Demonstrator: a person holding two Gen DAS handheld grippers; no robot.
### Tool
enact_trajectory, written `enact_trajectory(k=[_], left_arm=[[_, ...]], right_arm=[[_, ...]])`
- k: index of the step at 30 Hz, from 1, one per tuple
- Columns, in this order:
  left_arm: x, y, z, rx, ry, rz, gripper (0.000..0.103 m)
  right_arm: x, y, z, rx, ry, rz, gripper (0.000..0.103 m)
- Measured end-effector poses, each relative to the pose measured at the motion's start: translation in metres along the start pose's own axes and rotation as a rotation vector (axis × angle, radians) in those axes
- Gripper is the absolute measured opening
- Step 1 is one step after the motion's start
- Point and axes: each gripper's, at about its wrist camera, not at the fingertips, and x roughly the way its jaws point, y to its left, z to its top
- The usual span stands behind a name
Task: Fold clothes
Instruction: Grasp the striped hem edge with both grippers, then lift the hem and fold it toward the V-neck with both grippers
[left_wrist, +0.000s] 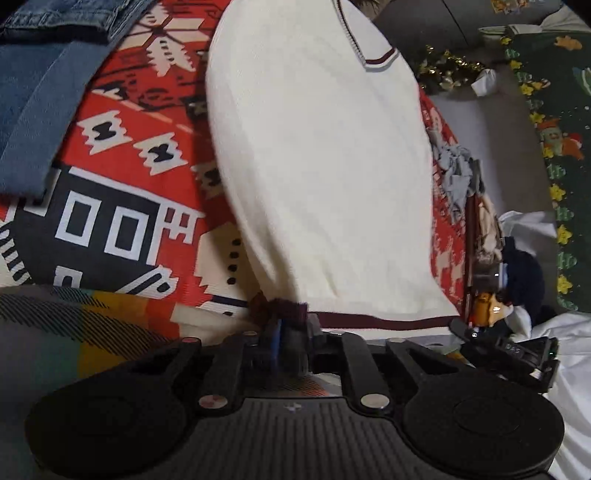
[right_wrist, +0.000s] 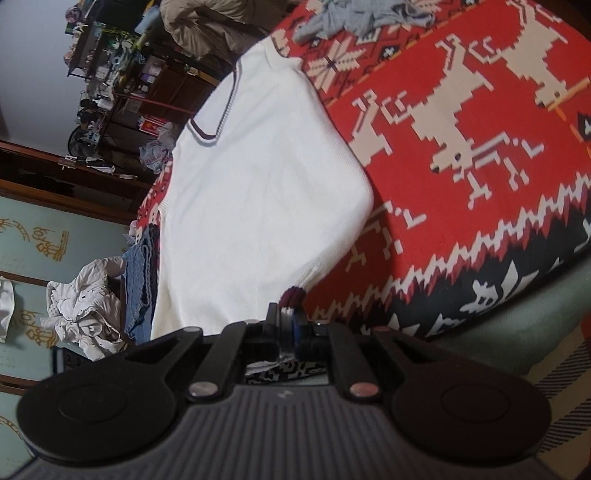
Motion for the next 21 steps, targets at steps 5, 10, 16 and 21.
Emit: enact_trajectory(k=[5, 10, 16, 21], left_arm=[[0.005, -0.004, 0.002, 0.011, 0.002, -0.014, 0.027], [-0.012, -0.009, 0.001, 0.022, -0.078, 0.067, 0.006], [-0.072, -0.012, -0.003, 0.012, -0.149, 0.036, 0.006], [-0.101, -0.034, -0.032, 0.109, -0.167, 0.075, 0.006]], right_arm=[[0.006, -0.011, -0.001, 0.041, 0.012, 0.002, 0.007], [0.007, -0.008, 0.000, 0.020, -0.010, -0.036, 0.007], [-0.026, 0.008, 0.003, -0.034, -0.057, -0.051, 0.006], [-0.063, 0.038, -0.015, -0.143, -0.056, -0.060, 0.006]])
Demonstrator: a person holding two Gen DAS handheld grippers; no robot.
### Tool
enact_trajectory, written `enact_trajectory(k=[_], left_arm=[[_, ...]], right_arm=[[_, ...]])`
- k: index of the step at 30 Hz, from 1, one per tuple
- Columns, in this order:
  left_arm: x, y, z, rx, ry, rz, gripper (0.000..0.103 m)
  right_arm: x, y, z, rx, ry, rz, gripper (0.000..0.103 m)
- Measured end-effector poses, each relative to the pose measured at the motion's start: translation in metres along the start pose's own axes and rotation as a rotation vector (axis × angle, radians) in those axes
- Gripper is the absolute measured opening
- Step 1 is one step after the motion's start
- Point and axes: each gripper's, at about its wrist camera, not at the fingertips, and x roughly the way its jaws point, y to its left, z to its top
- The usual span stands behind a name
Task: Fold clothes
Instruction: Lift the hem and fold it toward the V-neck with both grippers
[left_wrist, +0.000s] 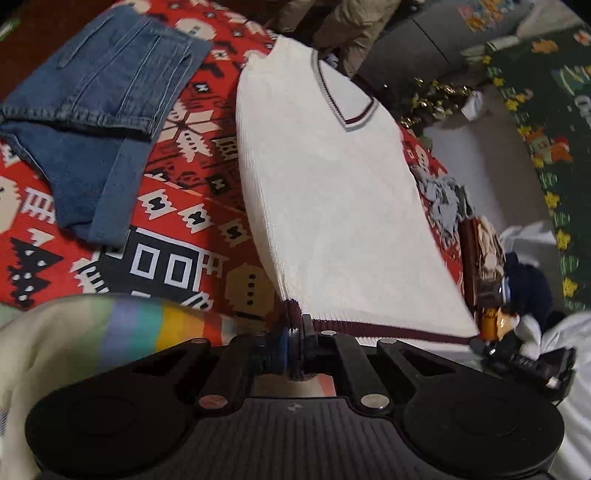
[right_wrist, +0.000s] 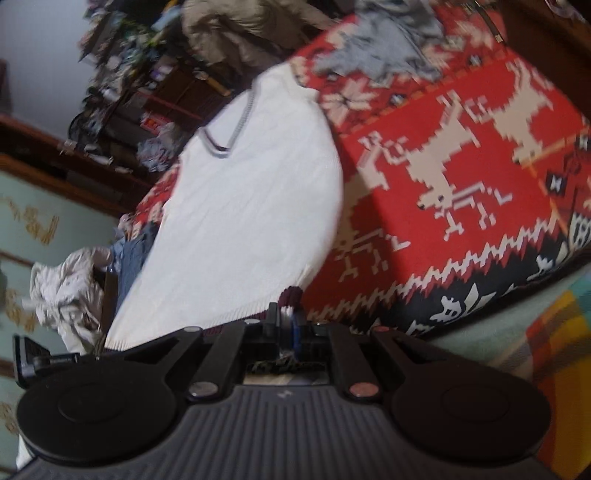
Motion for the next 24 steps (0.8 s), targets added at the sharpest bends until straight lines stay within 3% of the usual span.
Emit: enact_trajectory(k=[4, 10, 15, 24], left_arm=[[-0.021, -0.009, -0.030, 0.017, 0.016, -0.035, 0.006], [-0.017, 0.001, -0.049, -0.064, 0.053, -0.101, 0.006], [0.000, 0.000, -0.009, -0.147, -0.021, -0.173, 0.006], [0.087, 0.020, 0.091, -0.320, -0.069, -0.123, 0.006]], right_arm=[[-0.041, 0.019, -0.020, -0.055, -0.009, 0.013, 0.006], [-0.070, 0.000, -0.053, 0.005, 0.012, 0.027, 0.006], [-0.053, 0.002, -0.029, 0.062, -0.037, 0.059, 0.006], [0.064, -0.017, 0.065, 0.232, -0.107, 0.044, 0.007]])
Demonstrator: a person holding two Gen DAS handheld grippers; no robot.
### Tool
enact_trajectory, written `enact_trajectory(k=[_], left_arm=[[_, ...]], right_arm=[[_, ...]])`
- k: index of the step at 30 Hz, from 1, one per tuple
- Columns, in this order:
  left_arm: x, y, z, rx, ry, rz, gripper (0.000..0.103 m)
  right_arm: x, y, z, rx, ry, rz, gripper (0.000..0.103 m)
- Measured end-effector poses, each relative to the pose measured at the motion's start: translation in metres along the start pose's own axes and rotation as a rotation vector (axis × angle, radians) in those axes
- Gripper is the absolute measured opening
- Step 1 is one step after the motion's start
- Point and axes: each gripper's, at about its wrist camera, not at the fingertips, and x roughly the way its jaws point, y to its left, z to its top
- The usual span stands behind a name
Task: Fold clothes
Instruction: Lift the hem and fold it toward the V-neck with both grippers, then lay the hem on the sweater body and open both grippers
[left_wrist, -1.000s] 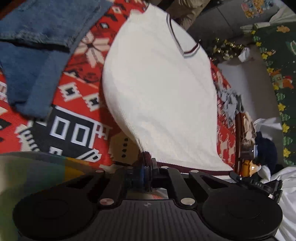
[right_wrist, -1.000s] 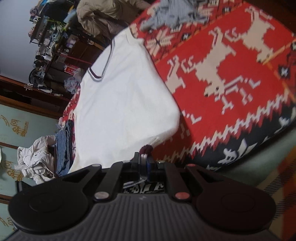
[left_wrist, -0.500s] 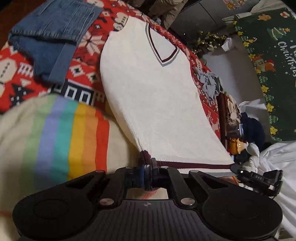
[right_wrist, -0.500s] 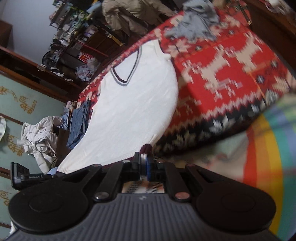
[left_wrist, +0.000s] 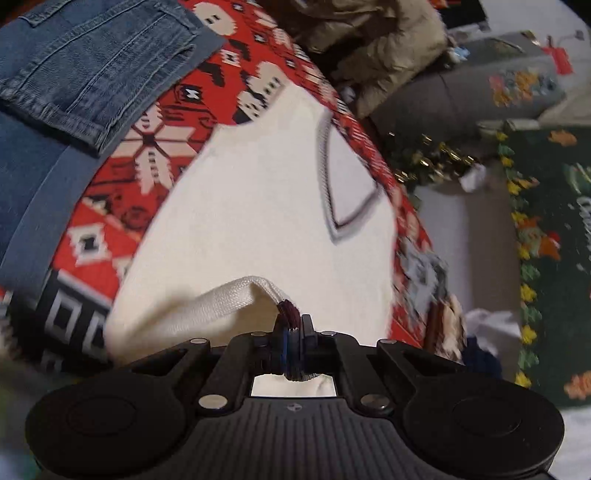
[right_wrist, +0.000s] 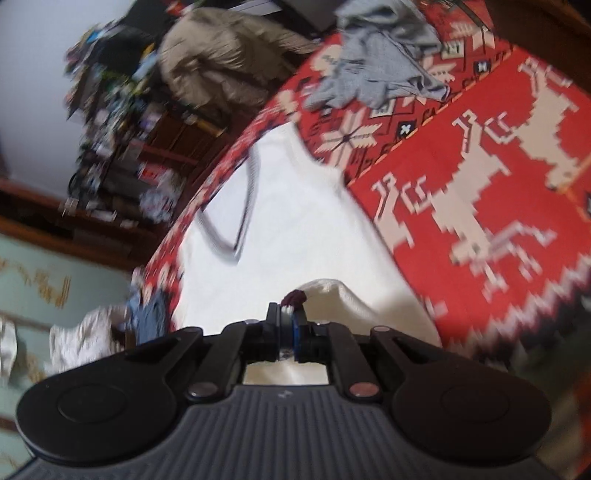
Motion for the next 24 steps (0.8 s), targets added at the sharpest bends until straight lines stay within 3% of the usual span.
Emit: enact_trajectory(k=[3, 7, 10, 12, 13, 14, 19, 24], left_arm=[[0.033, 0.014, 0.026, -0.054, -0.004, 0.031, 0.006], [0.056, 0.026, 0.043, -0.065, -0.023, 0.018, 0.011], [0.054, 0.017, 0.038, 0.059, -0.053, 0.020, 0.019], [0.047, 0.007, 0.032, 0.166, -0.086, 0.029, 0.035], [0.042, 0.003, 0.029, 0.212, -0.109, 0.039, 0.048], [0.036, 0.000, 0.027, 0.254, -0.137, 0.053, 0.055], [0.011, -0.004, 0.023, 0.378, -0.248, 0.069, 0.059], [0.019, -0.016, 0.008, 0.604, -0.283, 0.169, 0.059]], right_arm=[[0.049, -0.016, 0.020, 0.062, 0.007, -0.026, 0.007], [0.090, -0.020, 0.037, 0.018, 0.006, -0.058, 0.010], [0.096, -0.015, 0.046, -0.036, -0.020, -0.044, 0.027], [0.089, -0.009, 0.050, -0.094, -0.061, -0.044, 0.047], [0.084, -0.006, 0.052, -0.121, -0.082, -0.042, 0.050], [0.079, -0.005, 0.053, -0.144, -0.103, -0.038, 0.053], [0.057, 0.009, 0.045, -0.323, -0.164, -0.036, 0.057], [0.069, 0.027, 0.017, -0.623, -0.152, -0.150, 0.057]])
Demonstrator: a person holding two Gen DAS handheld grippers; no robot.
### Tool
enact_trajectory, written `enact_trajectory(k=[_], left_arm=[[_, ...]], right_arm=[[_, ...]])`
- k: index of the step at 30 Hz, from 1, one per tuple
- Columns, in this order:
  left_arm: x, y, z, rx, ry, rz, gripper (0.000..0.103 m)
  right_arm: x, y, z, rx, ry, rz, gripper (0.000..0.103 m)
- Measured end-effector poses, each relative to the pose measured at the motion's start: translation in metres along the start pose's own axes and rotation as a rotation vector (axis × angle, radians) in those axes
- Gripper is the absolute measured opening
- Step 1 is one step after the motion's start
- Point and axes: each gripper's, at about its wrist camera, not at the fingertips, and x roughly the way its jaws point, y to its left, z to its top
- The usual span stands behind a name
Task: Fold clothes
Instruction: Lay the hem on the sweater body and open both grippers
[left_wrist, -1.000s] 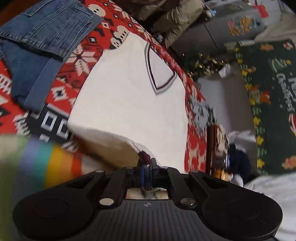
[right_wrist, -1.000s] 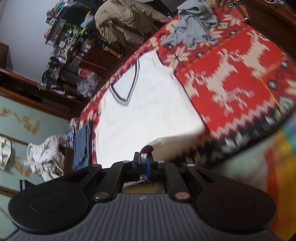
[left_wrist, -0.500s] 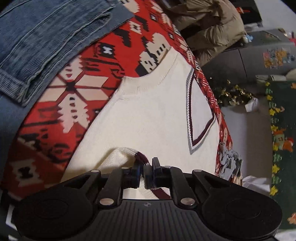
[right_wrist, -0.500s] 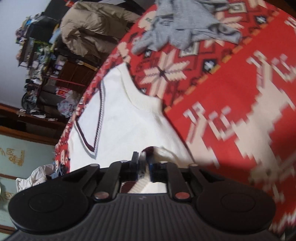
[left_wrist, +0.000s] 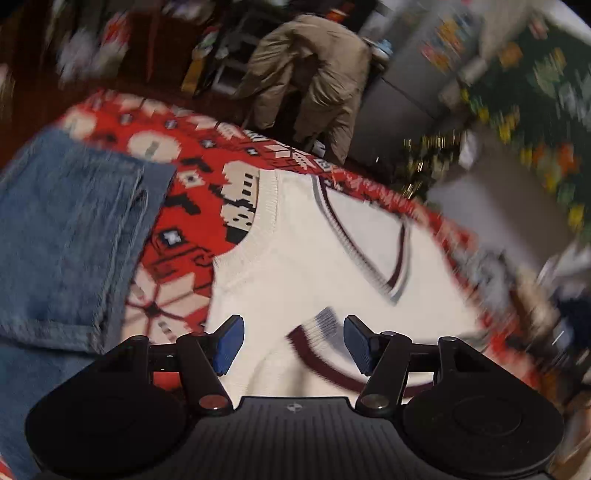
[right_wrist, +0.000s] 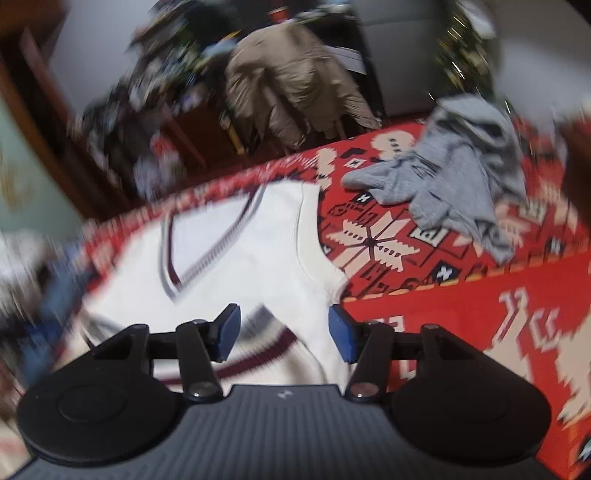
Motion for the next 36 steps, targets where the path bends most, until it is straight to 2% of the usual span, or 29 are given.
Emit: enact_trajectory(k=[5, 9, 13, 15, 16, 17, 18, 19, 22, 28, 31, 34, 36], left_arm=[[0.015, -0.017, -0.006, 0.154, 0.013, 0.003, 0.056], [0.040, -0.015, -0.009, 0.188, 0.092, 0.038, 0.048], [0.051, -0.015, -0.010, 0.189, 0.112, 0.039, 0.036], [0.051, -0.014, -0.009, 0.176, 0.105, 0.033, 0.020], [0.051, -0.013, -0.009, 0.170, 0.101, 0.029, 0.018], [0.051, -0.012, -0.009, 0.163, 0.098, 0.026, 0.012], [0.051, -0.012, -0.008, 0.156, 0.096, 0.022, 0.009], [0.050, -0.012, -0.008, 0.152, 0.092, 0.028, 0.007], [0.040, -0.013, -0.007, 0.137, 0.060, 0.071, 0.006], [0.008, -0.012, -0.001, 0.072, -0.079, 0.113, 0.005], [0.026, -0.008, 0.007, 0.049, -0.044, 0.129, 0.005], [0.055, -0.012, 0.007, 0.085, 0.012, 0.182, 0.005], [0.058, -0.013, 0.005, 0.098, 0.019, 0.195, 0.006]], right_arm=[[0.013, -0.004, -0.013, -0.013, 0.013, 0.001, 0.057], [0.015, 0.005, -0.017, -0.105, -0.009, -0.021, 0.057], [0.023, 0.017, -0.024, -0.198, -0.002, -0.026, 0.056], [0.029, 0.021, -0.027, -0.222, 0.004, -0.044, 0.054], [0.032, 0.023, -0.028, -0.232, -0.001, -0.054, 0.051], [0.034, 0.024, -0.028, -0.238, -0.002, -0.064, 0.038], [0.037, 0.024, -0.028, -0.234, 0.003, -0.072, 0.017], [0.039, 0.023, -0.027, -0.227, 0.011, -0.079, 0.008], [0.036, 0.023, -0.025, -0.210, -0.004, -0.089, 0.006], [0.016, 0.024, -0.012, -0.145, -0.091, -0.084, 0.006], [0.020, 0.024, -0.007, -0.114, -0.092, -0.099, 0.006], [0.037, 0.019, -0.009, -0.096, -0.058, -0.138, 0.006], [0.050, 0.014, -0.011, -0.088, -0.036, -0.160, 0.006]])
